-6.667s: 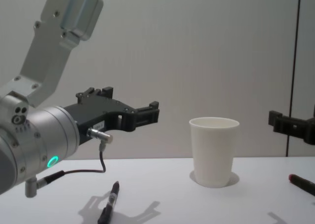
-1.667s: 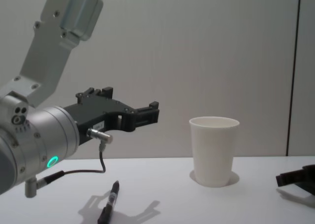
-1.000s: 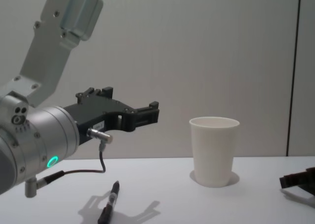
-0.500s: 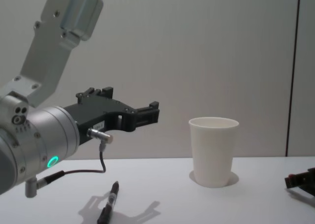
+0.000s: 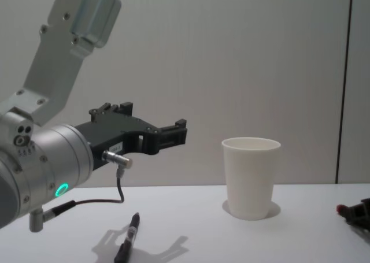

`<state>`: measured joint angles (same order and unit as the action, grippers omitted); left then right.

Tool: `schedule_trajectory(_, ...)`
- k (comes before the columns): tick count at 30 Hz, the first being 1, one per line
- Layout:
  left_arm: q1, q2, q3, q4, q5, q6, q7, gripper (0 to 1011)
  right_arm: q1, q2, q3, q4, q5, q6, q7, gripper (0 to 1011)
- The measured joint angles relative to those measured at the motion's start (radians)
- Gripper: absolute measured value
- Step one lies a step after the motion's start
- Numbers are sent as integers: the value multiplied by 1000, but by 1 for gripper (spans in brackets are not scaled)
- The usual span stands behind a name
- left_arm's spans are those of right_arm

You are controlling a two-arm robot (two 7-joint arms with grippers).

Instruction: Place the pen into the pen holder.

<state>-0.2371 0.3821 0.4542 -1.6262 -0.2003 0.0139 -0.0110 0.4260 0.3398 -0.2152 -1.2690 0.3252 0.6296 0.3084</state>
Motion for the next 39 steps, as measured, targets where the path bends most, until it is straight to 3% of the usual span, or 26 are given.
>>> schedule_trajectory(5,0,0,0,0,0,0,0,1001,0,0,0,0,0,0,0,187)
schedule_trajectory(39,0,0,0,0,0,0,0,1001,0,0,0,0,0,-1,0,187)
